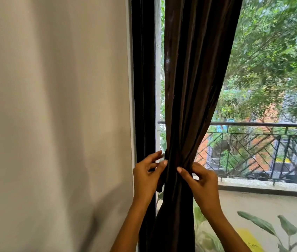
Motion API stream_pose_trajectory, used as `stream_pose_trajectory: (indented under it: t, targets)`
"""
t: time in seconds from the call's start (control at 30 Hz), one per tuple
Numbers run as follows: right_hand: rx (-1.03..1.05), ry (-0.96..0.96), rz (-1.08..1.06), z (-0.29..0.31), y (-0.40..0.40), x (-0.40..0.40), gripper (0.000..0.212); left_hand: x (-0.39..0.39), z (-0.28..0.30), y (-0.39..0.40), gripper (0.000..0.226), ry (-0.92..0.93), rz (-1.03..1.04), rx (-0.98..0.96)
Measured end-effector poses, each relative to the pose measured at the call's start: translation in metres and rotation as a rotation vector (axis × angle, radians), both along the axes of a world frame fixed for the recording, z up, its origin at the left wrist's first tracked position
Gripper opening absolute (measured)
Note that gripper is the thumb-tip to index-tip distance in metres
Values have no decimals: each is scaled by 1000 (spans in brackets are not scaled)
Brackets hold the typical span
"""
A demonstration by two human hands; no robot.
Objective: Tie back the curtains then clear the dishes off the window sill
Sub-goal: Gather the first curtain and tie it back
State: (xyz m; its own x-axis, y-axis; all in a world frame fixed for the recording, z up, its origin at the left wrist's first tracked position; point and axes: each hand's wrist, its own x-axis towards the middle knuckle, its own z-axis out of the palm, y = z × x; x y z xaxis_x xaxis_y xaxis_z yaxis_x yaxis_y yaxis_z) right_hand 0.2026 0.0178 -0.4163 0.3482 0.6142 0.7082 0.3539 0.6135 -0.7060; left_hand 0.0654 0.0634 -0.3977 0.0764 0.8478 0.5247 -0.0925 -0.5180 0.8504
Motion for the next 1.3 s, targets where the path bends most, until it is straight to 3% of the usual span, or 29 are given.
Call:
stream_pose_trajectory:
  t: [0.17, 0.33, 0.43, 0.57, 0.77, 0.83, 0.97, 1.03, 1.13, 1.3]
  targets:
    - [-1, -1, -19, 2, -5, 4, 16, -5, 6, -1, 26, -62, -223, -126]
    - [-2, 38, -93, -1, -5, 2, 22, -11, 4, 2, 16, 3, -74, 46]
    - [21, -21, -190, -2, -4, -5, 24, -11, 4, -7, 27, 98, -131, 97]
    - [38, -99, -307, -8, -1, -12, 8, -9, 5, -19, 39, 134, -130, 103]
    - [-10, -310, -427, -13, -4, -28, 29, 8, 11, -37, 32, 76, -84, 110]
    - [-27, -355, -329, -13, -8, -30, 30, 11, 10, -38, 30, 19, 10, 127]
    - [-97, -327, 153, 2, -20, -11, 31, 4, 12, -30, 18, -37, 128, 169]
    - [-86, -267, 185, 13, -18, 7, 25, -6, 15, -24, 19, -25, 57, 157]
    - [-44, -393, 68, 24, -8, 22, 23, -19, 22, -18, 17, -5, -150, 90]
    - [-215, -351, 290, 39, -8, 24, 30, -34, 31, -19, 21, 40, -327, 41]
